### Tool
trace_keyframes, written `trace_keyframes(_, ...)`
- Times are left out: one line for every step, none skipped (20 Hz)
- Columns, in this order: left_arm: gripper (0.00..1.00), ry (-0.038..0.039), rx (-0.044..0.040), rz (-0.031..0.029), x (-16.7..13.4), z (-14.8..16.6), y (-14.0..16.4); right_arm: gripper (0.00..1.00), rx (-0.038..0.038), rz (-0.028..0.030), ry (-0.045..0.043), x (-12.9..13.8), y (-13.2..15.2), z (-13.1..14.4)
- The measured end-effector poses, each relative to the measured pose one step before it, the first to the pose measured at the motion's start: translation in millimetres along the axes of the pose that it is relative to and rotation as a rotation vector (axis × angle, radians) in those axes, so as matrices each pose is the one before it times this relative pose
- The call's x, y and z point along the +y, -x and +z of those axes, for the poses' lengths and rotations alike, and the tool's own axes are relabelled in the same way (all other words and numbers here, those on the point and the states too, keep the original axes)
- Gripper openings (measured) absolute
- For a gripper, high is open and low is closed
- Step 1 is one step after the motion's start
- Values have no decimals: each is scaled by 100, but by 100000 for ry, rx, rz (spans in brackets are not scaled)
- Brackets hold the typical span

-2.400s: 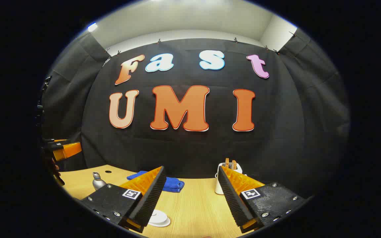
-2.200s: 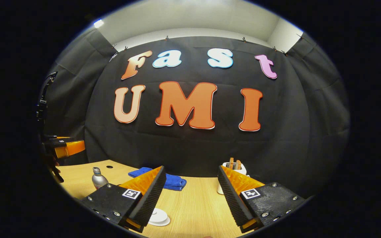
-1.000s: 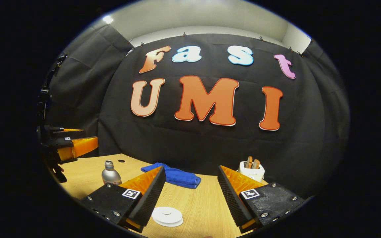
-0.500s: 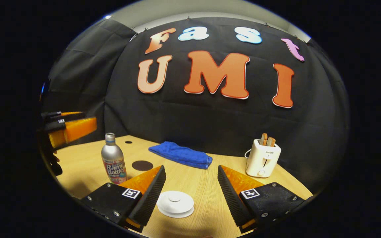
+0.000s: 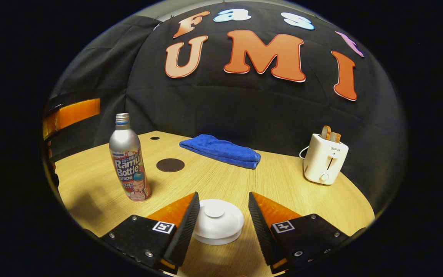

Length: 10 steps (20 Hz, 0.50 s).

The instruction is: Open the teacup lid with one hand, grasp the water bottle and pour water into the teacup with the other hand; after pouring, place the water bottle on the coaster and then close the teacup lid.

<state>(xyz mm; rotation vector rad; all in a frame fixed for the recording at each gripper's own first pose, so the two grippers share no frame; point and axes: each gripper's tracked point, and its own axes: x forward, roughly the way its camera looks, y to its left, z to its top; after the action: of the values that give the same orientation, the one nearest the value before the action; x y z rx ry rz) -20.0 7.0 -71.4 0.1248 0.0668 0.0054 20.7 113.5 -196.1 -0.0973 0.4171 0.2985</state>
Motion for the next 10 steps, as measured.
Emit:
trace_keyframes(97, 65, 395, 168, 129, -217, 42, 70, 848, 751, -236, 168, -138, -269)
trace_keyframes(97, 94, 461, 103, 111, -95, -48, 71, 875, 1137, -559, 310, -158, -303)
trace_keyframes(97, -93, 291, 53, 18, -111, 118, 66, 679, 1340, -780, 332, -226, -116)
trace_keyframes(97, -106, 132, 144, 46, -90, -117, 64, 1292, 1804, -496, 554, -164, -326)
trace_keyframes(97, -241, -73, 235, 148, -43, 10, 60, 1068, 722, -76, 231, -104, -247)
trace_keyframes(97, -177, -38, 171, 105, 11, 32, 58, -1271, 30, 259, -2, -2, 293)
trace_keyframes(97, 5, 202, 31, -56, -164, 2, 55, 47, 199, 655, -20, 72, 37)
trace_keyframes(97, 176, 472, -228, -142, -97, -44, 53, -136, 131, 122, -67, -47, 45)
trace_keyframes(97, 126, 483, -270, -106, -210, -34, 50, 3, 152, -132, -54, 0, 41)
trace_keyframes(97, 160, 155, -16, 47, -49, 49, 48, 172, 50, -333, 2, 77, -37)
